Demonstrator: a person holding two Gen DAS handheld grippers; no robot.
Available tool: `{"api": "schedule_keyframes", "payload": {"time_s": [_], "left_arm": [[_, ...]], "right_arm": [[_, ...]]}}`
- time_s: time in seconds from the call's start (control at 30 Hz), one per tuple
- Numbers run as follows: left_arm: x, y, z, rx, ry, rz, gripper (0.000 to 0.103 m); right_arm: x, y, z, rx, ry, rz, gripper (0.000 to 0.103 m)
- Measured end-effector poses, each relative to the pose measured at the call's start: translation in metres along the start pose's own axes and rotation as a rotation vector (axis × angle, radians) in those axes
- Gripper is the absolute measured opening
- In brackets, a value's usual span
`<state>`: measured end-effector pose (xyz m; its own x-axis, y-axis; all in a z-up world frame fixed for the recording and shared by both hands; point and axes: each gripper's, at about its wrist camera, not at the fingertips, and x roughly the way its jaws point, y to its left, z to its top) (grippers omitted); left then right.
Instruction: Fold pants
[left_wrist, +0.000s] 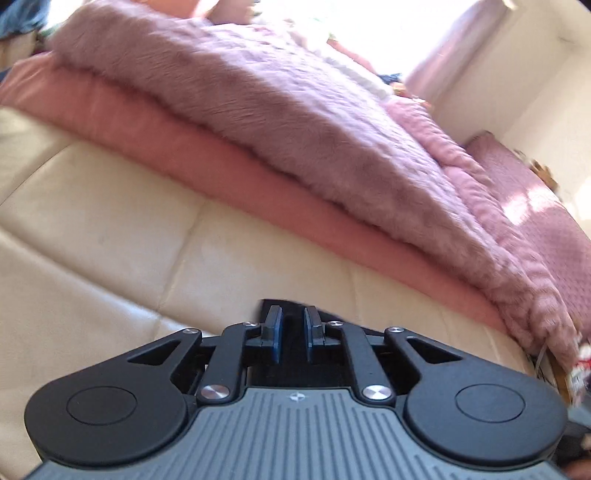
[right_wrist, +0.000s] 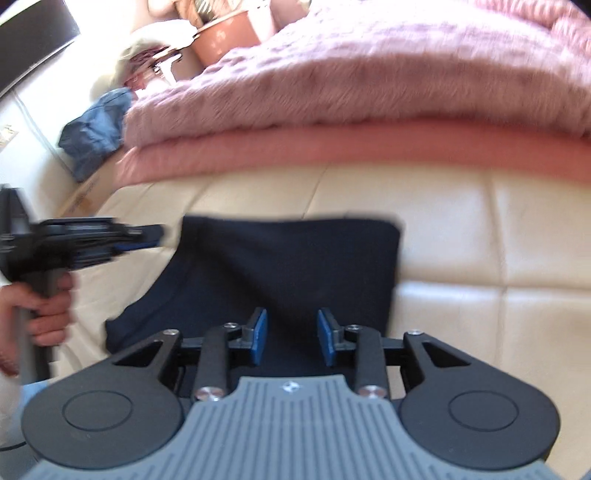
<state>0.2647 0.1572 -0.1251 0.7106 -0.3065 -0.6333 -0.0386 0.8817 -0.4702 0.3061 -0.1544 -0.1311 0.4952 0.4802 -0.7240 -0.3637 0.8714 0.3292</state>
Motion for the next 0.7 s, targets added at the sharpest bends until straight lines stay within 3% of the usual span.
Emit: {"api": "schedule_keyframes", "payload": {"time_s": [0.07,0.1,0.23,0.33,0.53,0.6,0.67,0.7], "left_arm": [[0.012,-0.021,-0.003,0.115,0.026,0.004,0.011],[0.02,-0.027,-0.007,0.146,0.04,0.019,0.011],[0.046,-0.025,-0.012,0.136,0.054,0.099,0.006],[0.055,-0.023,-0.011,0.15,0.052,0.133,0.006],[0.047,-0.023,-0.007,0.15,0.02,0.201,0.006],[0.031,-0.019,-0.006,0.121,0.012,0.212,0.015],[0.016,-0.013,-0.007,0.089,0.032,0.173,0.016],[0.008,-0.011,-0.01,0.077,0.041,0.163,0.024]], "right_arm": [[0.013,-0.004,0.01,0.005,-0.001,-0.004,0.006],[0.02,-0.004,0.014,-0.001,-0.005,-0.003,0.006],[0.044,-0.008,0.027,-0.072,-0.019,-0.14,0.0],[0.058,-0.027,0.033,-0.012,0.002,-0.138,0.0],[0.06,-0.025,0.036,-0.018,-0.012,-0.199,0.0],[0.05,-0.02,0.032,-0.022,-0.025,-0.202,0.0],[0.035,-0.017,0.023,0.007,-0.03,-0.161,0.001],[0.026,-0.018,0.018,0.031,-0.034,-0.144,0.004]]}}
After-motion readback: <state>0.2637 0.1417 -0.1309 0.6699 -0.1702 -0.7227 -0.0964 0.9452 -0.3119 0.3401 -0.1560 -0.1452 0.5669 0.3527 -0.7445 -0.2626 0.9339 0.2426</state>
